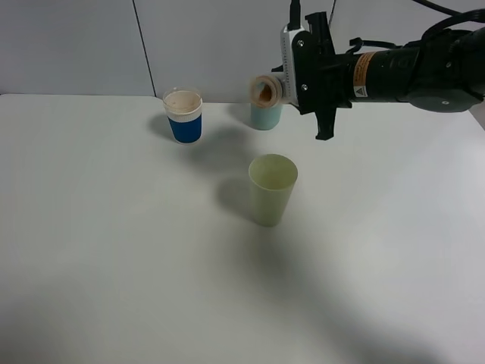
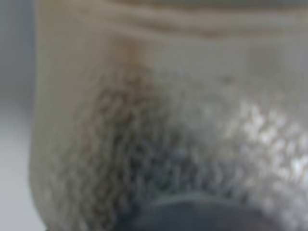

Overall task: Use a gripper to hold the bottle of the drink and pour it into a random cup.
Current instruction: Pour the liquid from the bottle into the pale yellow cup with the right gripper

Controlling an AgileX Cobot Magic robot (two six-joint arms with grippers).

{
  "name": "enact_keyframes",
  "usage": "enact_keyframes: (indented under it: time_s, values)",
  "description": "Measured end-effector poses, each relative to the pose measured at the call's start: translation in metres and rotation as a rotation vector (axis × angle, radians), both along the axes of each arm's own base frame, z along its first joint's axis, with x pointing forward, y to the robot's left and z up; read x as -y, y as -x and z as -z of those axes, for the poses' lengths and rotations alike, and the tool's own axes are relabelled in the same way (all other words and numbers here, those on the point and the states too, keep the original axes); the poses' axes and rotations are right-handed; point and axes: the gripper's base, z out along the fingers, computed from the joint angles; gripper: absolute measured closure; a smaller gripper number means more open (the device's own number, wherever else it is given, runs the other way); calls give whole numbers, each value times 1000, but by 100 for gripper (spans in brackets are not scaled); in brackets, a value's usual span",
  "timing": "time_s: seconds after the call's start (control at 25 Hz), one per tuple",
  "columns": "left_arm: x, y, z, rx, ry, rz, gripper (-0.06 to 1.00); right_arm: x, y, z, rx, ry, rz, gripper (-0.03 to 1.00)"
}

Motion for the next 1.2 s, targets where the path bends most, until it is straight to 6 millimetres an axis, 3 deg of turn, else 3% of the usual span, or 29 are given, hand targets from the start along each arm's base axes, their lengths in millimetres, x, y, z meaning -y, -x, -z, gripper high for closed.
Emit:
enact_keyframes:
  time_s: [0.36,0.72,1.2]
  values:
    - [0,0,0,0,0,0,2,12,-4,2,24,62,-6,61]
    - [0,0,0,0,0,0,2,11,-7,25,18,165,-58,61]
    - [0,0,0,0,0,0,2,1,-3,26,124,293,-160,61]
